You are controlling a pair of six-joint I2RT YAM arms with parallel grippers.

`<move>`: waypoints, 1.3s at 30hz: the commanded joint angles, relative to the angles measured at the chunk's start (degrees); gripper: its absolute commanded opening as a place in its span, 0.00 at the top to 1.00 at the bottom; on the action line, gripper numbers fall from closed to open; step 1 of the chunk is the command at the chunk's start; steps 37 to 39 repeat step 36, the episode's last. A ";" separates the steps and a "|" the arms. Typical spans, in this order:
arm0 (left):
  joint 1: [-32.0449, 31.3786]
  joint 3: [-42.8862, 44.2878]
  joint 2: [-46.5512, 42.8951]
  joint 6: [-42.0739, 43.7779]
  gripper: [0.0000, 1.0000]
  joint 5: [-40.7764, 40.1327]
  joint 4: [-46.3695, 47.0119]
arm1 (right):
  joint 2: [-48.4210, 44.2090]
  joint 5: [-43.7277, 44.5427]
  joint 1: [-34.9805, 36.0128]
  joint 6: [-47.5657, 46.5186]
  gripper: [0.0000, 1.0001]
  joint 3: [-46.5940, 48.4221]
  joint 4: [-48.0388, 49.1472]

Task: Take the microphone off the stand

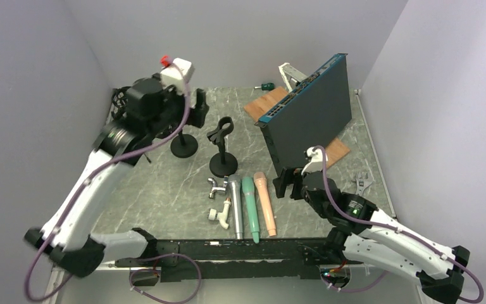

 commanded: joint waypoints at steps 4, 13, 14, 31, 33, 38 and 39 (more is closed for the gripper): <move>-0.22 -17.02 -23.30 -2.56 0.01 11.15 21.64 | -3.48 7.94 0.14 -8.16 0.01 10.12 -3.75; -0.20 -27.60 -44.92 -0.75 0.01 8.03 31.35 | -7.14 13.81 0.16 -18.93 0.00 22.39 -1.77; -0.20 -27.30 -46.18 -0.29 0.01 7.73 30.39 | -7.68 13.88 0.20 -20.18 0.00 23.31 -0.76; -0.24 -32.24 -61.98 6.09 0.01 -8.43 32.29 | -14.95 10.99 0.20 -28.45 0.00 32.17 7.30; -0.23 -32.05 -61.95 5.77 0.01 -8.12 31.78 | -16.02 9.21 0.22 -30.66 0.00 30.12 9.29; -0.22 -32.24 -61.78 5.11 0.00 -8.29 31.01 | -15.51 13.13 -0.07 -31.20 0.00 29.04 8.75; -0.22 -32.24 -61.78 5.11 0.00 -8.29 31.01 | -15.51 13.13 -0.07 -31.20 0.00 29.04 8.75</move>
